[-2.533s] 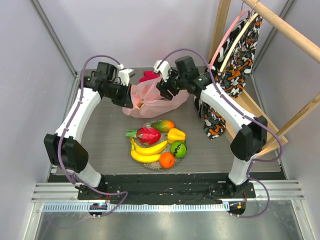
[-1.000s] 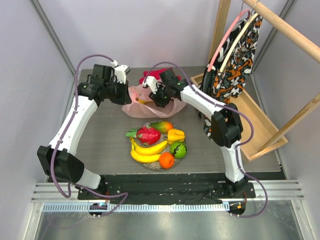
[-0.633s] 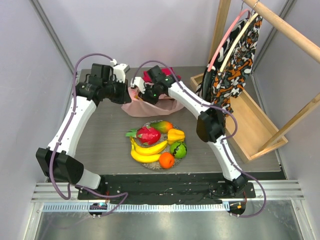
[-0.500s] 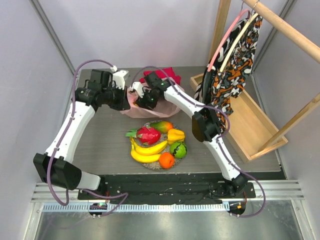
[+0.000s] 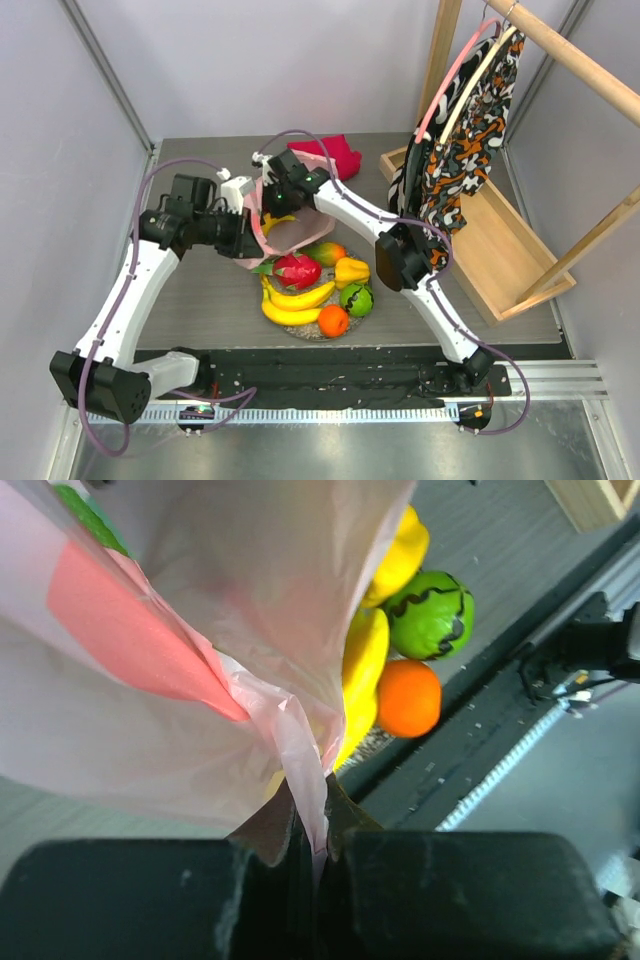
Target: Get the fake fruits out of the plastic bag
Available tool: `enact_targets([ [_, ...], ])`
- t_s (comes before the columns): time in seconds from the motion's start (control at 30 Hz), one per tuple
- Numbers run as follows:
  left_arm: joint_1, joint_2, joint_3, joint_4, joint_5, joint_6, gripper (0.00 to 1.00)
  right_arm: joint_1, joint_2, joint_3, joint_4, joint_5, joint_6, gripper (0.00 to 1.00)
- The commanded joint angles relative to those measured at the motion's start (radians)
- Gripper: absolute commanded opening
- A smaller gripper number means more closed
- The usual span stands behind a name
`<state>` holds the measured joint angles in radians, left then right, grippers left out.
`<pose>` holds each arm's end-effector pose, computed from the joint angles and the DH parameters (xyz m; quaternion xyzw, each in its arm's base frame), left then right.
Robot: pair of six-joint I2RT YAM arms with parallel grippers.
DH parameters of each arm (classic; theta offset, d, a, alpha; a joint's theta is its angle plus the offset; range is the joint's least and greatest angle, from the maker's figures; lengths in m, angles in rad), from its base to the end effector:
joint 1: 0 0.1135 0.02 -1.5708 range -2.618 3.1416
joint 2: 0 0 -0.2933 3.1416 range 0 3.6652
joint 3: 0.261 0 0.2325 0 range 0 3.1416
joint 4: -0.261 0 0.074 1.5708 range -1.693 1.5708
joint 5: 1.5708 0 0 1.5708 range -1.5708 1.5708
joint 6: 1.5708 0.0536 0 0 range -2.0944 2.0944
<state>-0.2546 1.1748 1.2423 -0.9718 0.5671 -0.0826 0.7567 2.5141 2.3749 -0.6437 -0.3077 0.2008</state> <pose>0.1869 -0.0784 0.3654 0.1691 0.8960 -0.3133 0.2652 0.4083 0.4078 0.2257 -0.3069 0.8613 0.3003 0.2715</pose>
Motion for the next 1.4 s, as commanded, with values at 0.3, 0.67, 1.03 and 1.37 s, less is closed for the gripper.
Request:
enact_targets([
  [0.3,-0.003,-0.035,-0.049,0.071,0.082,-0.098,0.0,0.108,0.072,-0.034,0.058,0.001,0.314,0.99],
  [0.67,0.017,-0.049,-0.046,0.058,0.05,-0.102,0.0,0.118,0.134,0.07,0.101,0.087,0.183,0.49],
  [1.03,0.064,-0.066,-0.061,0.185,-0.05,-0.105,0.0,0.02,-0.302,-0.241,0.02,-0.001,-0.144,0.28],
  [1.37,0.129,-0.018,-0.031,0.297,-0.084,-0.094,0.0,-0.017,-0.635,-0.482,-0.138,-0.155,-0.424,0.26],
])
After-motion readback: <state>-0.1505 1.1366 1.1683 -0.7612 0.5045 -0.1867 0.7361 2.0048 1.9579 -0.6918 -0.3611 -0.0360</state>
